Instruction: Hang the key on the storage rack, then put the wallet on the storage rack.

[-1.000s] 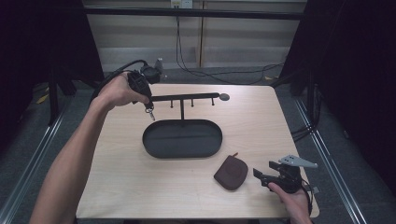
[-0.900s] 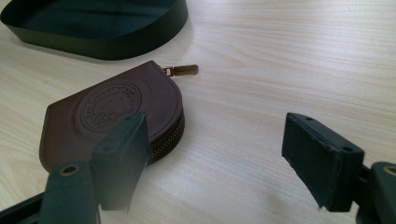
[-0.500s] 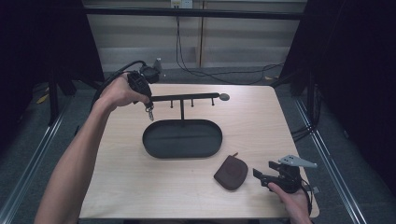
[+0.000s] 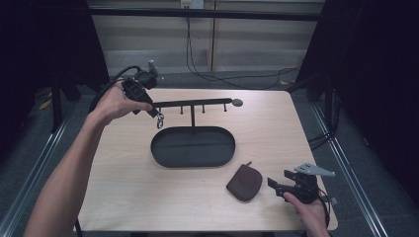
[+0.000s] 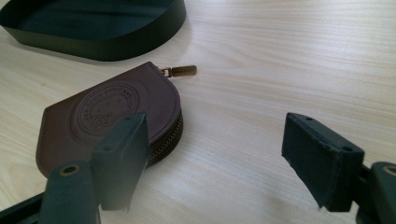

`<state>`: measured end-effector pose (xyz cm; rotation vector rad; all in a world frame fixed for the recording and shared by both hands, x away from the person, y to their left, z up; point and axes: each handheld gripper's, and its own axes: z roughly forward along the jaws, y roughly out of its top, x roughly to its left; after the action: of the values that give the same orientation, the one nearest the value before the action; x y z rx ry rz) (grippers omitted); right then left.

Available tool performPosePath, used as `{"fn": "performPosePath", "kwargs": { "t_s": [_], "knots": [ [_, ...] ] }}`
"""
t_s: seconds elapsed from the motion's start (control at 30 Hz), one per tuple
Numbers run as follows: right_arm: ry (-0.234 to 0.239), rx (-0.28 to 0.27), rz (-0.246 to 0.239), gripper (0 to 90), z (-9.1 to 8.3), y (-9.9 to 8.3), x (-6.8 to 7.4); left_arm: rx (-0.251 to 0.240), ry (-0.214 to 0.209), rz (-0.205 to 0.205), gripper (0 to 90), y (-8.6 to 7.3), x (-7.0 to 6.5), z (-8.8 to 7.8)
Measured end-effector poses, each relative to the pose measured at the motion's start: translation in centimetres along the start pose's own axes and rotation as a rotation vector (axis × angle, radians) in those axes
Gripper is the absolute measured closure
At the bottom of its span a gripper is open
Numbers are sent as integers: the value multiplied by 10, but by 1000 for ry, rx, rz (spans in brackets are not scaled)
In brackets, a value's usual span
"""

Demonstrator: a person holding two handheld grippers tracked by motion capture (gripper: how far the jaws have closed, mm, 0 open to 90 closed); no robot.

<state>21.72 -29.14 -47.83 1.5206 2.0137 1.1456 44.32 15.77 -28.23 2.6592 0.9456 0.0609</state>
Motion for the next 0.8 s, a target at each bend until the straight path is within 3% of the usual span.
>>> {"fn": "performPosePath", "kwargs": {
  "t_s": [0.13, 0.23, 0.47, 0.5, 0.57, 0.8],
  "knots": [
    [3, 3, 2, 231, -1, 0, 1, -48, -27, 3, 698, -11, -3, -2],
    [2, -8, 11, 232, -2, -1, 1, -104, -20, -18, 659, -20, -6, -3],
    [4, -9, 15, 231, -2, 0, 1, -174, -29, -49, 559, -37, -6, 2],
    [1, -7, 12, 231, -1, 0, 1, -216, -56, -59, 554, -44, -4, 4],
    [1, -5, 10, 231, -1, 0, 2, -245, -59, -81, 550, -54, 0, 8],
    [-3, -2, 4, 225, 0, 0, 2, -278, -56, -123, 451, -82, 2, 18]
  ]
}}
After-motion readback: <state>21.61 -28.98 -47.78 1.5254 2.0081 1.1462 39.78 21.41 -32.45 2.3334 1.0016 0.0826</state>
